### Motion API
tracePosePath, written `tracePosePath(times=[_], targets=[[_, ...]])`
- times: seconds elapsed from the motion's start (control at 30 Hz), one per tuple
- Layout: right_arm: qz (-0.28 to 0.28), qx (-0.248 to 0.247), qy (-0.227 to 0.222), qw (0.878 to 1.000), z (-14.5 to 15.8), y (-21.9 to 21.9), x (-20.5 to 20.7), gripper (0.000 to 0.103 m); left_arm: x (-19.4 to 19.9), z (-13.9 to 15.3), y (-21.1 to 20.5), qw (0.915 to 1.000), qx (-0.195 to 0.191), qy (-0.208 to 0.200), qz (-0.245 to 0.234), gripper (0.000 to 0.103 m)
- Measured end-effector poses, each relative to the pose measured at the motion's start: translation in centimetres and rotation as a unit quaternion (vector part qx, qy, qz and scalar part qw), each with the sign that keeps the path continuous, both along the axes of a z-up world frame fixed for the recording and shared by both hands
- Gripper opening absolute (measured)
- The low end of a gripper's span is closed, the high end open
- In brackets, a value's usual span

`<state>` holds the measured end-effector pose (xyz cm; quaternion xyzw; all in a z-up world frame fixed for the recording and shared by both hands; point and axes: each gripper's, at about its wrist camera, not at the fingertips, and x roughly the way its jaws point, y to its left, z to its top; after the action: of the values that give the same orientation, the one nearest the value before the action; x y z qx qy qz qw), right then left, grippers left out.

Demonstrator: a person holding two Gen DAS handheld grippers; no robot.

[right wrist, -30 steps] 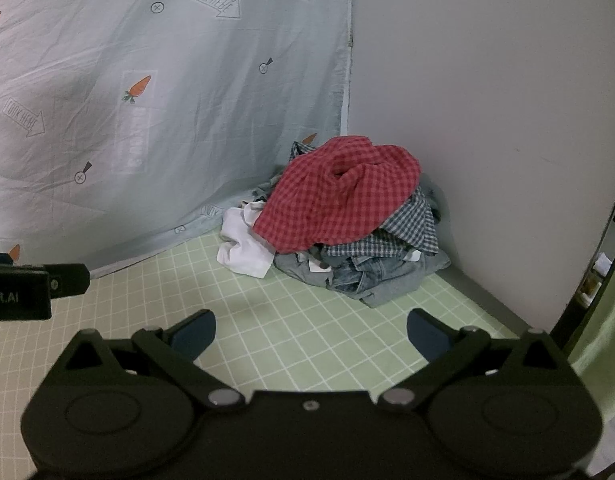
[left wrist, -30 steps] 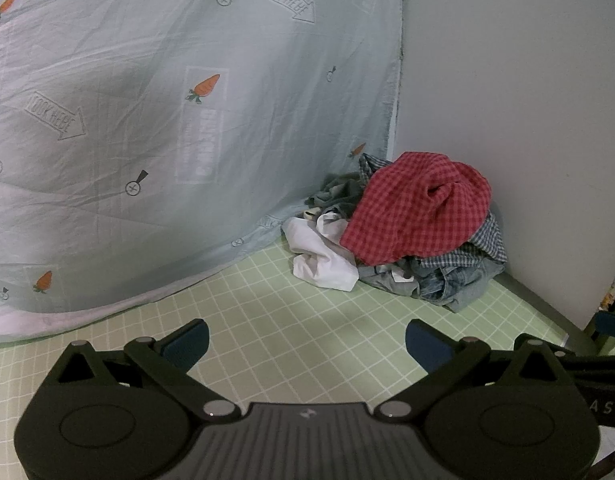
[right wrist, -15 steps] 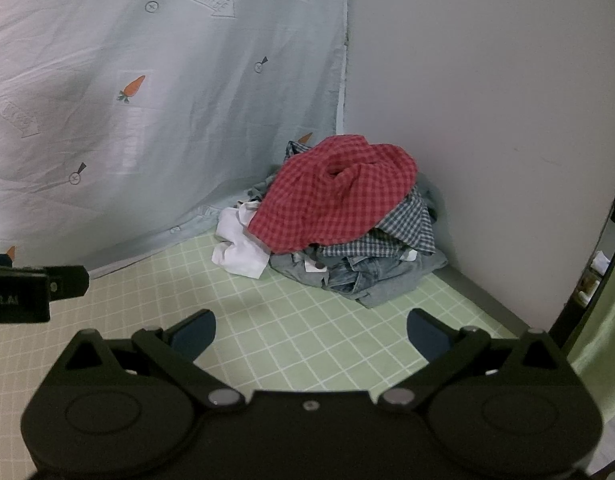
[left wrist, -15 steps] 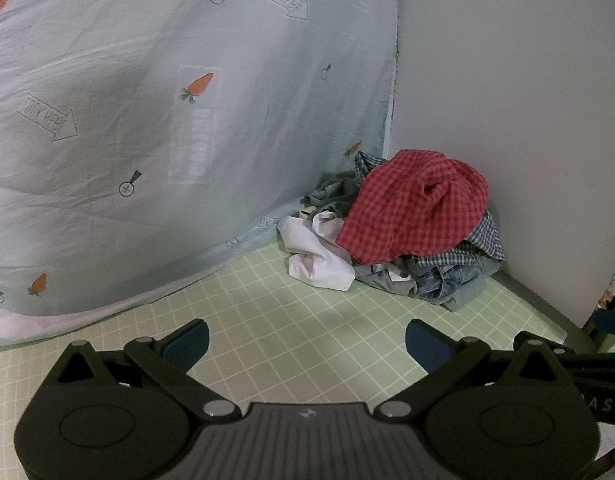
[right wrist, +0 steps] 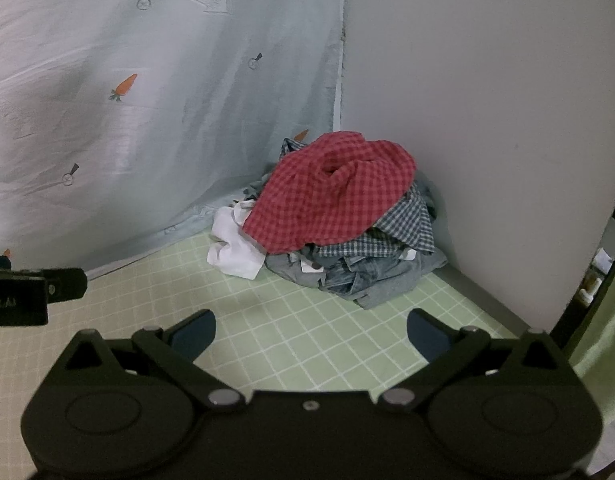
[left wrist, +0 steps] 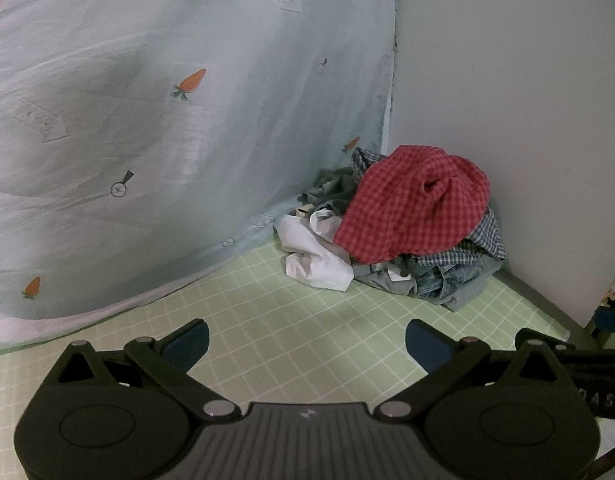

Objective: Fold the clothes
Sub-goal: 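Reach into the pile and grasp the red gingham shorts with both grippers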

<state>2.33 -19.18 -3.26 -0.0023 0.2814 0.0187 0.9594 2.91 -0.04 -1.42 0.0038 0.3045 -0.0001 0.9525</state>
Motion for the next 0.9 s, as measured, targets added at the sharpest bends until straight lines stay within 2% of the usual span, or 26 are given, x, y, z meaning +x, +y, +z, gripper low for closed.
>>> tracePosePath(times=[0.27,0.53,0.63,0.9], targets=[[0.001,0.009,0.000,1.000,-0.4,-1.3,3.2,0.103,2.4,-0.4,-0.7,0.9998,-0.007,0.011,0.015,0.103],[0.000,0.017,-0.003,1.000,-1.2,-3.5,8.7,0.103,6.9,-1.0,-2.1,0.9994,-0.018,0.020,0.021,0.103],[-0.009,0.018,-0.008,1.000,-1.2,-4.4,11.6,0.103,9.1,-1.3,-2.7,0.9992,-0.027,0.022,0.020,0.103],[-0.041,0.004,-0.044,0.998,-0.1,-5.9,22.5,0.103,19.0,-2.2,-3.0,0.9971,-0.064,0.028,0.032,0.102]])
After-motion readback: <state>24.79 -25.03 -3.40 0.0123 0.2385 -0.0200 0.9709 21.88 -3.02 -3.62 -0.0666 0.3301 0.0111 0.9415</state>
